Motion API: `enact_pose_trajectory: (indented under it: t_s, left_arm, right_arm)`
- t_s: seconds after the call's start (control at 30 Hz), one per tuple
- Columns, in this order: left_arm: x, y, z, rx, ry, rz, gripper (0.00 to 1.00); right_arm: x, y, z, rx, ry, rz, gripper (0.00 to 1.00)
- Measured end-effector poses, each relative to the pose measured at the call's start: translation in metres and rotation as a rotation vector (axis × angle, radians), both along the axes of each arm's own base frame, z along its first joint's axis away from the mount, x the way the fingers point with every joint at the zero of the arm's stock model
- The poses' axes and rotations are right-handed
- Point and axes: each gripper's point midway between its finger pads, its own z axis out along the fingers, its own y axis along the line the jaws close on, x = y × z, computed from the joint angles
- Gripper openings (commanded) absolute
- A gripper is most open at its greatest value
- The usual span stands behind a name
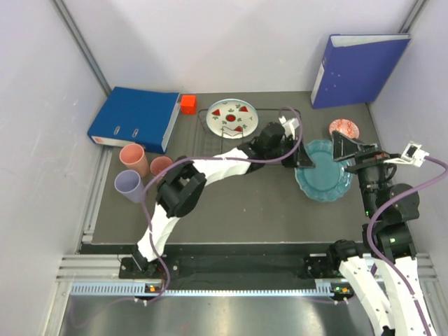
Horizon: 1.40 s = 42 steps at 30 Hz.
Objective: Unload the mixed dishes from the dish rack
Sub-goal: Place the plate at the center of the board.
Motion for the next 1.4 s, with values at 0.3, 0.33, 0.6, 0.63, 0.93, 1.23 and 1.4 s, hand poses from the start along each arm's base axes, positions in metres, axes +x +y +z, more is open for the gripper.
enact_pose_trajectory:
  t_s: [0.3,0.33,0.6,0.63,0.93,1.23,1.4]
  left_arm:
    - [0.007,0.058,0.093,-0.099,-0.073,0.075,0.0]
    - [0.01,0.069,0.103,-0.111,-0.081,0.089,0.0]
    - [0.061,0.18,0.15,-0.133,-0.12,0.328,0.0]
    - [0.066,0.193,0.151,-0.119,-0.124,0.363,0.0]
    - [0.025,0.237,0.145,-0.007,-0.166,0.387,0.0]
    - [0.005,0.27,0.147,-0.001,-0.185,0.421,0.0]
    - [0.002,0.276,0.143,-0.003,-0.178,0.429,0.0]
  right_arm:
    - [0.0,-0.014,0.017,-0.014,0.015,-0.078,1.0]
    - [0.002,-0.015,0.018,-0.012,0.018,-0.085,1.0]
    - [0.056,-0.024,-0.009,-0.084,0.262,-0.19,1.0]
    - [0.069,-0.022,-0.016,-0.109,0.308,-0.195,1.0]
    - [0.149,-0.007,-0.141,-0.292,0.712,-0.155,0.59]
    - [0.176,0.012,-0.204,-0.348,0.869,-0.046,0.65]
    - [0.185,0.016,-0.214,-0.354,0.87,-0.031,0.64]
